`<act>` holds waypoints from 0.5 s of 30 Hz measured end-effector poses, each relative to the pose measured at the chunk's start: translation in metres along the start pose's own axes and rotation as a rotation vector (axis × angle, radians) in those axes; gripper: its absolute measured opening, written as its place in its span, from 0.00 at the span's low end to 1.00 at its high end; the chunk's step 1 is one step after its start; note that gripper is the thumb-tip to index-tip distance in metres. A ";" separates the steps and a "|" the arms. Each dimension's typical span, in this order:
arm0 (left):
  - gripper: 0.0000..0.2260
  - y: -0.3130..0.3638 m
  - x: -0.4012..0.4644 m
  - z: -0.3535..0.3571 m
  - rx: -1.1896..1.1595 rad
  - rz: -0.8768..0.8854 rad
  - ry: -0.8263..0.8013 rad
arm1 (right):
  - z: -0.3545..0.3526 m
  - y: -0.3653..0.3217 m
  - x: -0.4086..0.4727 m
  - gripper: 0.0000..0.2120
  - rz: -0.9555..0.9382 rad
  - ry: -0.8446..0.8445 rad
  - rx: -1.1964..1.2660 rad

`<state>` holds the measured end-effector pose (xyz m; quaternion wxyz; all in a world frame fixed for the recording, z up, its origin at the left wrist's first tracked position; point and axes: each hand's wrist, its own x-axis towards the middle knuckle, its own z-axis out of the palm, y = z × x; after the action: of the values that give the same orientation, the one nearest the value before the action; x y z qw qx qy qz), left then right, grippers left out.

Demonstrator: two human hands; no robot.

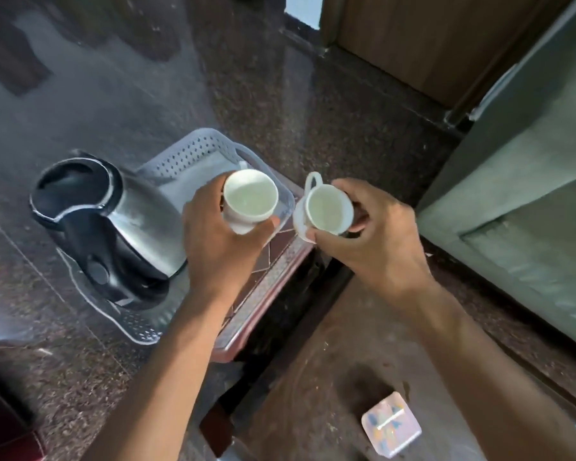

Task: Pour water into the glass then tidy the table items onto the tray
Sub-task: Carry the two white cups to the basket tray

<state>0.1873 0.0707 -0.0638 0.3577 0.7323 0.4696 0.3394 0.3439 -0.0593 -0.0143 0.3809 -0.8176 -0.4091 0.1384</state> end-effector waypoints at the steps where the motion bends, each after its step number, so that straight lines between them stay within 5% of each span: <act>1: 0.31 -0.004 0.014 0.003 0.014 -0.027 0.033 | 0.008 -0.007 0.012 0.24 -0.013 -0.007 -0.014; 15: 0.30 -0.064 0.117 0.037 0.106 -0.357 0.134 | 0.129 -0.011 0.096 0.27 -0.138 -0.116 -0.316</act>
<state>0.2279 0.1919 -0.1178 0.3412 0.6309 0.6320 0.2934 0.3281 0.0849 -0.0849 0.2322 -0.8279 -0.5021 0.0930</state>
